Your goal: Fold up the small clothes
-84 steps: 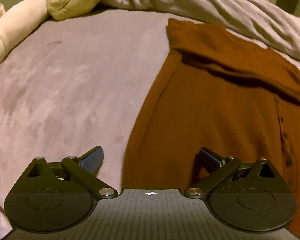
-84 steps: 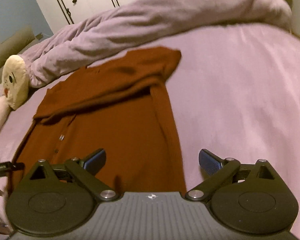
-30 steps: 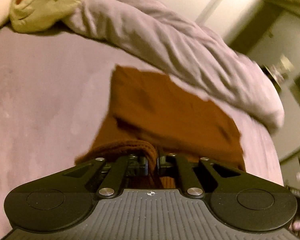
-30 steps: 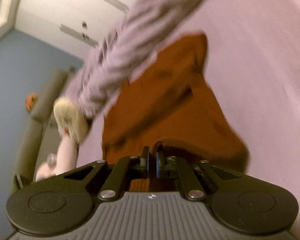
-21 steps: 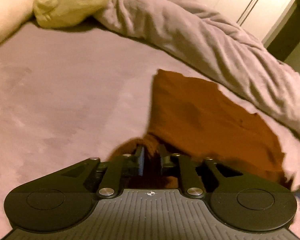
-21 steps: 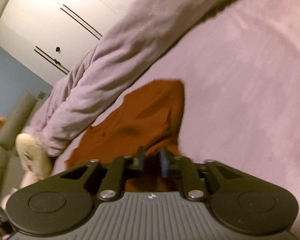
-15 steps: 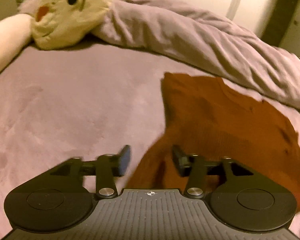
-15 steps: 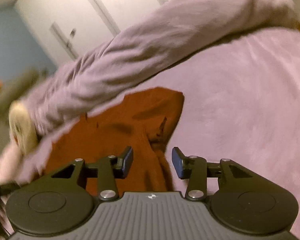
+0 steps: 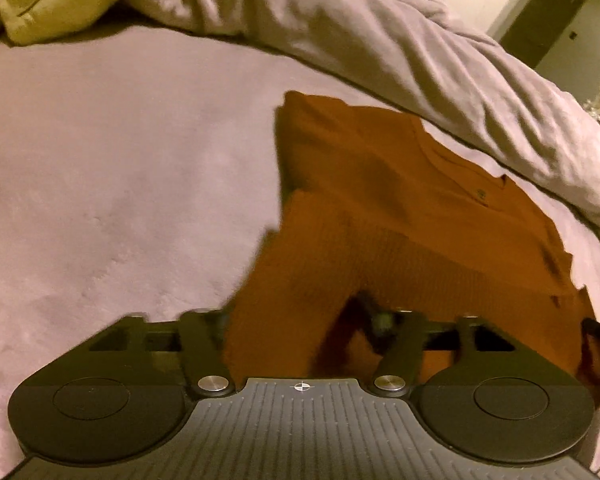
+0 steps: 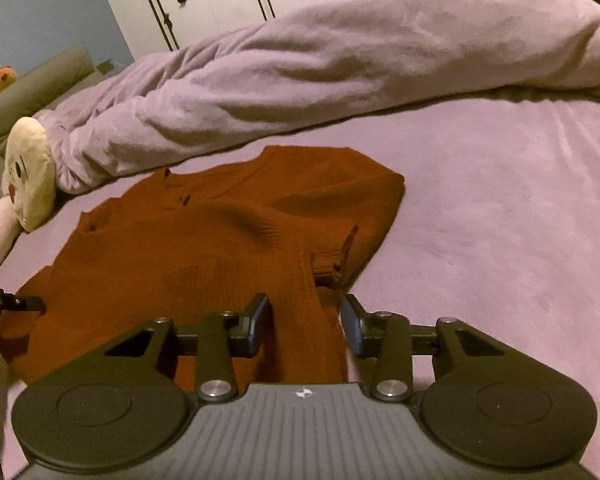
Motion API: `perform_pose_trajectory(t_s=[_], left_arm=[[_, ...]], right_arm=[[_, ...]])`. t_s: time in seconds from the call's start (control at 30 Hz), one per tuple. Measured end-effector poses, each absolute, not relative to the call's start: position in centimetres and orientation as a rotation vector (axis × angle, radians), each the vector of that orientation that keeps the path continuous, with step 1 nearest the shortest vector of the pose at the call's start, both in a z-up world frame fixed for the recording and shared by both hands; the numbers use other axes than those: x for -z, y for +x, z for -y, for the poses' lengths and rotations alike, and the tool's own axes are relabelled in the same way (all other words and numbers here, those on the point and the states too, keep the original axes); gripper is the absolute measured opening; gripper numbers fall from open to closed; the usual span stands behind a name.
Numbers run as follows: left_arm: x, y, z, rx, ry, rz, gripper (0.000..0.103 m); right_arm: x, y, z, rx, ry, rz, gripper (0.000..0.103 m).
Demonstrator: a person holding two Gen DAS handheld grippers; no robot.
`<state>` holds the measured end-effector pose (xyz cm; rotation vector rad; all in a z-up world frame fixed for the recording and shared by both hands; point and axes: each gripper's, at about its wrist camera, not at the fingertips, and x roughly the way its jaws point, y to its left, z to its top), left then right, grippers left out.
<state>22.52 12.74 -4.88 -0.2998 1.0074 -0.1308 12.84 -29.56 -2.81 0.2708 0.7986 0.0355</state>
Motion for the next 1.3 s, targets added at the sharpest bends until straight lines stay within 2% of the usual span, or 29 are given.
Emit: perform_pose_trajectory(t_s=[0.03, 0.1, 0.2, 0.33, 0.37, 0.53, 0.63, 0.7, 0.77, 1.03, 1.3], left_arm=[[4.7, 22.4, -12.7, 0.130, -0.293, -1.001, 0.048], [4.4, 22.0, -12.6, 0.146, -0.284, -0.990, 0.029], [4.1, 21.7, -12.2, 0.140, -0.242, -0.985, 0.019], [3.3, 21.1, -12.0, 0.139, -0.231, -0.964, 0.015], [3.1, 21.0, -12.0, 0.140, -0.236, -0.960, 0.011], [2.7, 21.3, -11.9, 0.163, -0.244, -0.959, 0.010], [3.2, 22.1, -11.4, 0.176, -0.245, -0.982, 0.018], [3.5, 22.4, -11.0, 0.168, -0.246, -0.986, 0.012], [3.2, 22.4, -10.9, 0.155, -0.251, -0.985, 0.010], [-2.8, 21.8, -10.3, 0.177, -0.188, -0.810, 0.009], [-5.4, 27.4, -9.2, 0.093, -0.134, -0.735, 0.009]], right_arm=[[2.7, 12.9, 29.5, -0.044, 0.270, -0.793, 0.020], [2.3, 12.7, 29.0, -0.045, 0.232, -0.774, 0.008], [1.9, 12.3, 28.4, -0.105, 0.217, -0.769, 0.008], [2.1, 12.3, 27.3, -0.104, 0.153, -0.781, 0.010], [2.2, 12.3, 27.3, -0.099, 0.153, -0.782, 0.011], [2.4, 13.0, 27.0, -0.080, 0.125, -0.788, 0.011], [2.3, 13.0, 26.6, -0.075, 0.105, -0.791, 0.009], [2.1, 12.7, 26.3, -0.080, 0.093, -0.785, 0.008], [1.6, 12.3, 25.8, -0.083, 0.071, -0.779, 0.007], [-3.3, 10.7, 25.3, -0.100, 0.022, -0.637, 0.007], [-4.9, 15.4, 26.2, 0.008, 0.020, -0.555, 0.007]])
